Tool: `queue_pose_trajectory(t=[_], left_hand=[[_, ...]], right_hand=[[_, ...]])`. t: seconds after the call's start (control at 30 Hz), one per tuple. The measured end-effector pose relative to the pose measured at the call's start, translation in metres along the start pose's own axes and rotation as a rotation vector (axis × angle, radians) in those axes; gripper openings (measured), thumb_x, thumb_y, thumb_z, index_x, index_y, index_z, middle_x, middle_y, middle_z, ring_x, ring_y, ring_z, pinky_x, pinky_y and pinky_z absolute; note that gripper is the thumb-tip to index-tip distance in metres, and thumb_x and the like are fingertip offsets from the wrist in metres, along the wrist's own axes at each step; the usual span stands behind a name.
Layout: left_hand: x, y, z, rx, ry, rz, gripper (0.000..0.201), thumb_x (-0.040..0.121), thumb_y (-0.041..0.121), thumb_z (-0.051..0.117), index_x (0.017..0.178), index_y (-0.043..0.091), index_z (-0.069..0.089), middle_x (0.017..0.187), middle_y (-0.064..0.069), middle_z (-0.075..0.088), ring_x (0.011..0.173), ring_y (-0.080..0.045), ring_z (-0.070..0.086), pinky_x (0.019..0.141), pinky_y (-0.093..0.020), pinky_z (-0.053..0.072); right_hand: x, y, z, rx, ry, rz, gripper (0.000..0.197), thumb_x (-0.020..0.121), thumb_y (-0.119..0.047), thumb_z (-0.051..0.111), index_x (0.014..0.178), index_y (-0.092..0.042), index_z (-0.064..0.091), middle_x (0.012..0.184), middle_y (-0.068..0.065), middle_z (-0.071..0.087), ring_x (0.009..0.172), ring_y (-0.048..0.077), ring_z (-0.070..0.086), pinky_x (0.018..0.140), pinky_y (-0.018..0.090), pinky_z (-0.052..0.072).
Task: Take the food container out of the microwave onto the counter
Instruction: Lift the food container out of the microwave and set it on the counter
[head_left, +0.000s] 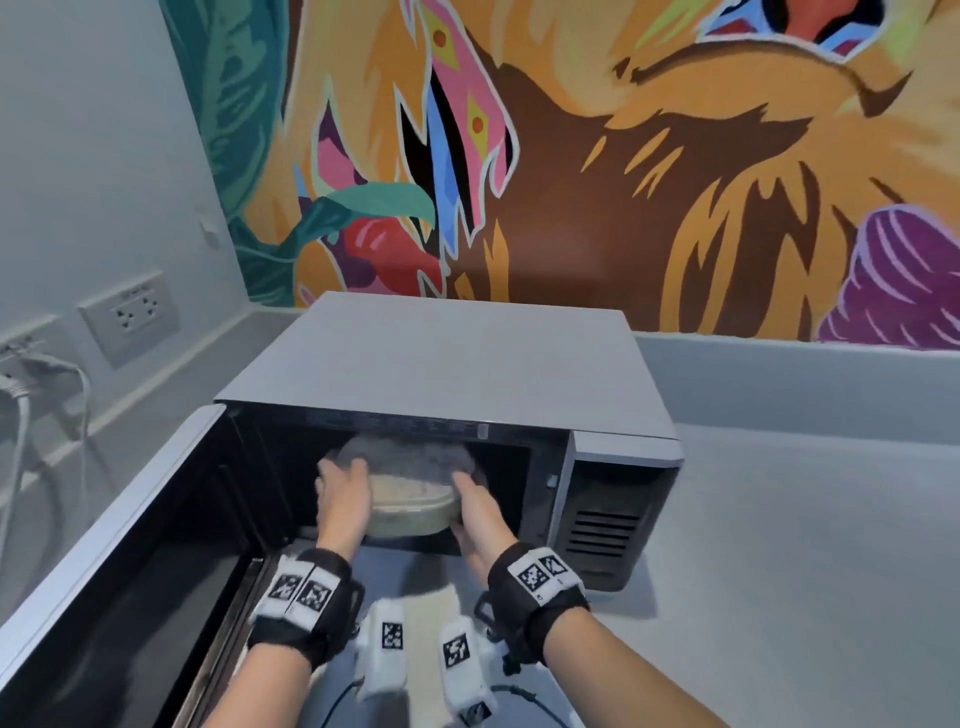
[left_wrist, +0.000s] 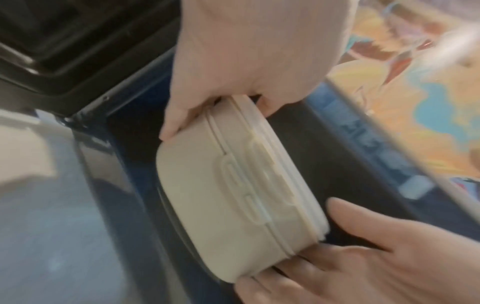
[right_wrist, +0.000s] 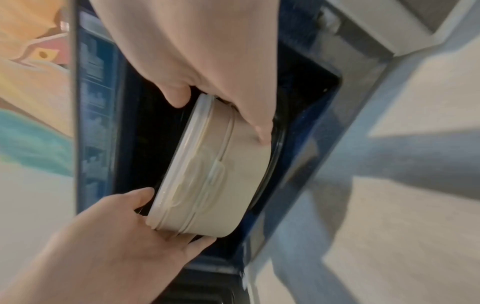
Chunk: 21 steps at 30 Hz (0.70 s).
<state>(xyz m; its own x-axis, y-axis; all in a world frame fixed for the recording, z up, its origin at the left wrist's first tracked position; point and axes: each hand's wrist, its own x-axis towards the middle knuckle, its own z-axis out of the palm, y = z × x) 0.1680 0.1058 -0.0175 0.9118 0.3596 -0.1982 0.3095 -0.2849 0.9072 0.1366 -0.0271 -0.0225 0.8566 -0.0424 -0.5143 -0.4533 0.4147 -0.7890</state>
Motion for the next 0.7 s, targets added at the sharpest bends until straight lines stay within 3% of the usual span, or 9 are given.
queue_pose_trajectory(t=[0.07,0.13,0.23,0.37,0.47,0.53,0.63,0.7], left_hand=[[-0.035,-0.014,-0.007,-0.014,0.048,0.021,0.053,0.097,0.026,0.038,0.144,0.003,0.029,0.146,-0.027,0.038,0.13,-0.042,0.042,0.108,-0.045,0.034],[-0.071,-0.034,-0.006,-0.01,0.031,0.005,0.056,0.098,0.028,0.038,0.147,0.007,0.024,0.149,-0.025,0.033,0.134,-0.041,0.038,0.11,-0.045,0.031],[-0.127,-0.062,0.01,0.003,-0.014,-0.009,0.057,0.098,0.03,0.037,0.148,0.008,0.021,0.152,-0.023,0.029,0.137,-0.04,0.035,0.114,-0.047,0.029],[-0.184,-0.088,0.055,0.043,-0.149,-0.02,0.056,0.099,0.036,0.033,0.148,0.014,0.02,0.152,-0.02,0.029,0.132,-0.04,0.041,0.112,-0.049,0.035],[-0.223,-0.094,0.095,0.022,-0.286,-0.024,0.057,0.096,0.039,0.031,0.148,0.021,0.019,0.151,-0.013,0.03,0.13,-0.036,0.044,0.109,-0.053,0.039],[-0.245,-0.092,0.125,-0.031,-0.371,-0.021,0.063,0.091,0.042,0.031,0.149,0.021,0.018,0.152,-0.014,0.03,0.133,-0.034,0.042,0.111,-0.052,0.038],[-0.269,-0.074,0.164,-0.112,-0.514,-0.047,0.058,0.098,0.033,0.028,0.152,0.016,0.013,0.156,-0.012,0.024,0.143,-0.03,0.03,0.119,-0.047,0.028],[-0.27,-0.068,0.193,-0.189,-0.616,-0.078,0.064,0.092,0.043,0.03,0.151,0.02,0.016,0.155,-0.006,0.028,0.144,-0.028,0.029,0.12,-0.047,0.027]], right_hand=[[-0.016,0.022,-0.019,-0.042,-0.116,-0.007,0.054,0.094,-0.038,0.041,0.141,-0.014,0.029,0.139,0.007,0.048,0.115,0.019,0.053,0.088,0.029,0.049],[-0.036,0.043,-0.041,-0.048,-0.138,-0.003,0.06,0.093,-0.039,0.041,0.147,-0.023,0.02,0.147,0.003,0.041,0.125,0.02,0.048,0.077,0.025,0.05],[-0.073,0.074,-0.083,-0.065,-0.089,0.027,0.057,0.093,-0.039,0.041,0.145,-0.024,0.023,0.141,0.003,0.046,0.121,0.019,0.049,0.081,0.026,0.046],[-0.126,0.095,-0.15,-0.039,-0.03,0.017,0.044,0.095,-0.034,0.039,0.136,-0.023,0.03,0.118,0.001,0.056,0.1,0.014,0.054,0.068,0.028,0.046],[-0.152,0.1,-0.204,-0.027,0.084,-0.027,0.04,0.096,-0.032,0.039,0.133,-0.023,0.031,0.125,0.007,0.053,0.095,0.016,0.056,0.063,0.031,0.048],[-0.161,0.098,-0.237,-0.025,0.201,-0.083,0.039,0.094,-0.034,0.041,0.132,-0.025,0.033,0.126,0.007,0.053,0.1,0.02,0.056,0.066,0.035,0.05],[-0.167,0.082,-0.283,-0.014,0.343,-0.139,0.042,0.094,-0.036,0.041,0.133,-0.025,0.033,0.117,0.003,0.051,0.101,0.021,0.049,0.077,0.04,0.047],[-0.162,0.067,-0.312,-0.005,0.437,-0.161,0.046,0.093,-0.038,0.041,0.136,-0.025,0.031,0.122,0.005,0.048,0.104,0.023,0.045,0.084,0.044,0.044]])
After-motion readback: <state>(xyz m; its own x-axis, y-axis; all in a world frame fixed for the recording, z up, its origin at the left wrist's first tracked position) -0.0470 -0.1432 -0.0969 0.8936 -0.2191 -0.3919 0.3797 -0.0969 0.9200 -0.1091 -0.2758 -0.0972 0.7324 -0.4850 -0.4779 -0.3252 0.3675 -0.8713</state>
